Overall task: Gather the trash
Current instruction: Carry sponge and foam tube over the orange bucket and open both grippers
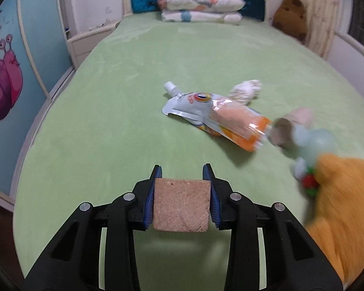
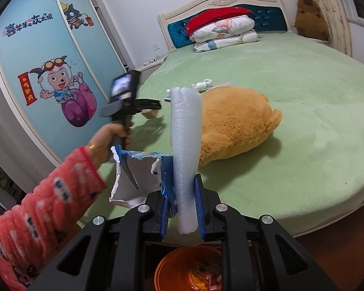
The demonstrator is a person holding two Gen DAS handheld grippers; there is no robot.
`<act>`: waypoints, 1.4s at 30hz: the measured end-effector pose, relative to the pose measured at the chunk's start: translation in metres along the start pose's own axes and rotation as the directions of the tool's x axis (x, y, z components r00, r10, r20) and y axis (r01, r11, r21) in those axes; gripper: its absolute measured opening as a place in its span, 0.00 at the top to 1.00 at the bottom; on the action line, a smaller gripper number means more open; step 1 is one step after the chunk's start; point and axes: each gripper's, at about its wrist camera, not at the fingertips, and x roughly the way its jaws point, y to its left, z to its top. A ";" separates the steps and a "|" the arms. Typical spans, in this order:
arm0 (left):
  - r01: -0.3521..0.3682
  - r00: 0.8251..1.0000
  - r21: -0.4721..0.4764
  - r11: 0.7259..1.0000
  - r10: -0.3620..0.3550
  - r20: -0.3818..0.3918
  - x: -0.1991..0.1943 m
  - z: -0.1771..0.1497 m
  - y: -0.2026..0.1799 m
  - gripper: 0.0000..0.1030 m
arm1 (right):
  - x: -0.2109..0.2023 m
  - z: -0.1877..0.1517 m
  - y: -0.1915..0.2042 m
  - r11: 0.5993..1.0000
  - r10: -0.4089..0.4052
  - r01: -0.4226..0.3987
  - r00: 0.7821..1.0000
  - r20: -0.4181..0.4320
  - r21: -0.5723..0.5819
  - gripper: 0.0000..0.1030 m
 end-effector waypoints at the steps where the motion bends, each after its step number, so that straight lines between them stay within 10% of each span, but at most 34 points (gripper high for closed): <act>1: 0.003 1.000 0.011 1.000 -0.003 0.014 -0.012 -0.007 0.000 0.66 | 0.001 -0.001 -0.001 1.000 0.001 -0.001 1.000 -0.002 0.007 0.82; 9: 0.127 0.985 0.103 0.986 -0.138 0.100 -0.133 -0.091 0.000 0.66 | -0.007 -0.017 0.011 1.000 -0.002 0.002 1.000 -0.011 -0.004 0.82; 18: 0.270 0.962 0.196 0.943 -0.272 -0.017 -0.206 -0.236 -0.033 0.66 | -0.005 -0.061 0.026 1.000 0.000 -0.003 0.994 -0.109 -0.030 0.82; 29: 0.363 0.892 0.049 0.931 -0.332 -0.307 -0.142 -0.365 -0.062 0.66 | 0.037 -0.156 0.007 0.999 -0.044 0.050 0.936 -0.349 0.007 0.82; 42: 0.336 0.792 -0.009 0.942 -0.287 -0.538 -0.063 -0.423 -0.093 0.66 | 0.110 -0.217 -0.017 0.987 -0.117 0.158 0.837 -0.534 0.032 0.82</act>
